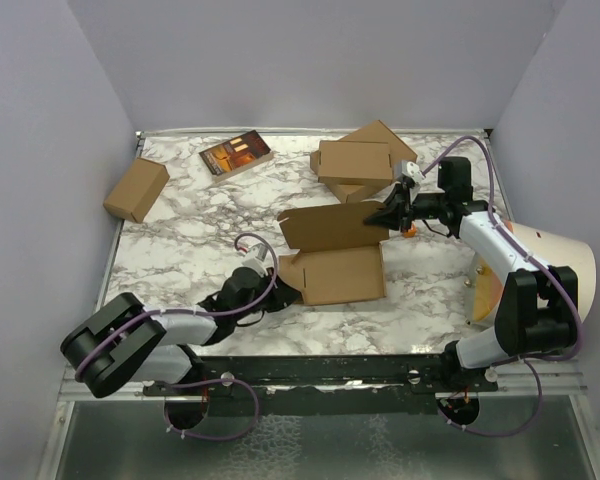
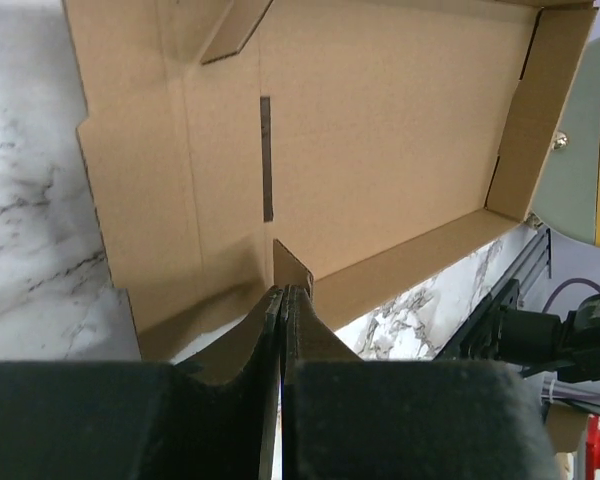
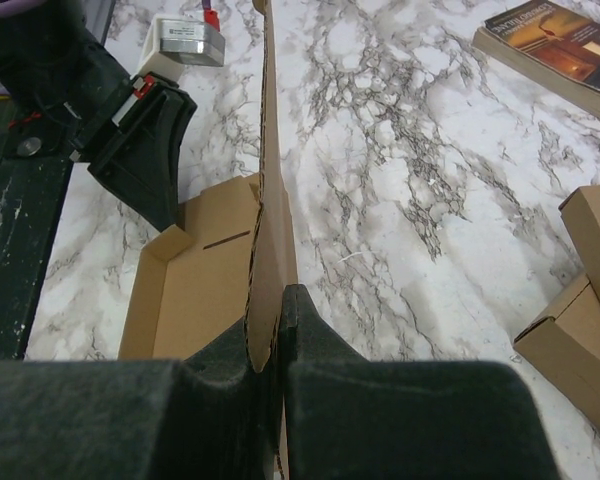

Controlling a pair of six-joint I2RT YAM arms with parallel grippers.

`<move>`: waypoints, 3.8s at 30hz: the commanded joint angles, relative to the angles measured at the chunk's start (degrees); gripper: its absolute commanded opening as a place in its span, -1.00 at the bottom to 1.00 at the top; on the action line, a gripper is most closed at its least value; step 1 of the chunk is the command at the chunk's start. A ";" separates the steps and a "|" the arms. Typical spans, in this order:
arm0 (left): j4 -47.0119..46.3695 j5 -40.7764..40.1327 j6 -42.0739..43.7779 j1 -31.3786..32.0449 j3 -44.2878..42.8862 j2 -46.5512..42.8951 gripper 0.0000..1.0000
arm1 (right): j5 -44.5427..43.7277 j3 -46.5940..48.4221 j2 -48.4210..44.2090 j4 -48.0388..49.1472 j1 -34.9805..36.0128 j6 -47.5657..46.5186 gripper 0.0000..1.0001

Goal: Fold the paper box

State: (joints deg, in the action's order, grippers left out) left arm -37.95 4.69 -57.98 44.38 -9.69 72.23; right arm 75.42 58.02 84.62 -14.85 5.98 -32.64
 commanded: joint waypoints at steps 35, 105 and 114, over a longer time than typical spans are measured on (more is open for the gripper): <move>31.52 -4.87 18.56 -2.74 -7.08 -22.22 -0.34 | 0.77 -0.01 -0.13 0.02 -0.79 -0.58 -0.98; 5.10 18.51 13.24 -17.36 -5.52 -3.92 -1.00 | 1.94 -2.33 0.73 3.88 -0.79 2.03 -0.98; 6.07 19.62 14.97 -16.32 -7.54 -4.17 -1.00 | 2.76 -3.56 0.38 6.40 -0.73 3.56 -0.98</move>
State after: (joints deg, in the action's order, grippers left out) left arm -30.20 21.63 -45.12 27.22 -14.44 68.97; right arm 76.29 55.31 84.95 -10.37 5.21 -30.35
